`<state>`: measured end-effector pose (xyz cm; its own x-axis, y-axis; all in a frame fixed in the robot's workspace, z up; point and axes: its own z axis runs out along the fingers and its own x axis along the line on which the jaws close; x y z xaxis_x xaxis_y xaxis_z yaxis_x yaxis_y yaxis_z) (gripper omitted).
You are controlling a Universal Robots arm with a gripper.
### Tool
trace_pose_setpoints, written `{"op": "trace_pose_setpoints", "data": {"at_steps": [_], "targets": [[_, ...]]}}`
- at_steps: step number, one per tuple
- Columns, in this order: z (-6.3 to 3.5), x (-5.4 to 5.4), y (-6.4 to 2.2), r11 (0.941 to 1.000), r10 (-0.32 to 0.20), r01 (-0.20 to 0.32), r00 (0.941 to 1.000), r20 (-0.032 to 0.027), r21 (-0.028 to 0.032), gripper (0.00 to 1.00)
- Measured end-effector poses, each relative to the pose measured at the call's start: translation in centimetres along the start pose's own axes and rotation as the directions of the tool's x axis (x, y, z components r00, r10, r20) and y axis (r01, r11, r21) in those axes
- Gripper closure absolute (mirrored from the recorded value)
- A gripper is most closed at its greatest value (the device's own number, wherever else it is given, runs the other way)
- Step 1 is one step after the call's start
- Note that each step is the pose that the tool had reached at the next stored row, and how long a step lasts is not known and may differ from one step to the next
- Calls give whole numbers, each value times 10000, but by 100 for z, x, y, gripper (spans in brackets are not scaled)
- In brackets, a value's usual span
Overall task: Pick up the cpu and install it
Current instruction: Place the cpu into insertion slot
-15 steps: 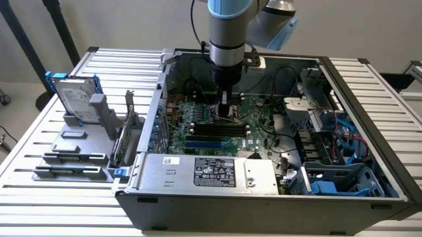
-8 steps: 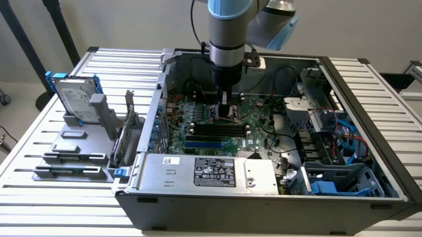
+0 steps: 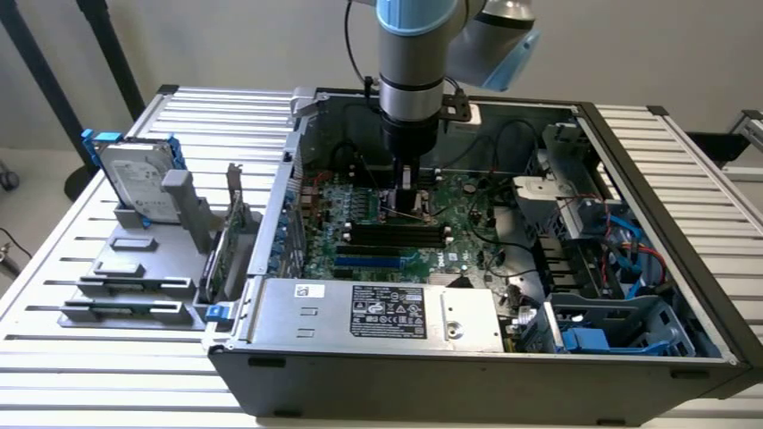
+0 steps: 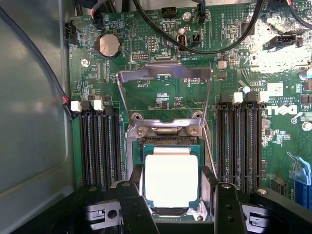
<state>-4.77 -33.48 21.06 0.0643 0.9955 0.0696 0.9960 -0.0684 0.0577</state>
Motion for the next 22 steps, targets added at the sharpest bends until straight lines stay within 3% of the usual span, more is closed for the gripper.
{"op": "trace_pose_setpoints", "data": {"at_steps": [12, 22], "targets": [[30, 14, 5, 10000, -3, 3, 10000, 54, -6, 45], [81, 38, 0, 10000, -13, 13, 9998, 179, -13, 45]]}}
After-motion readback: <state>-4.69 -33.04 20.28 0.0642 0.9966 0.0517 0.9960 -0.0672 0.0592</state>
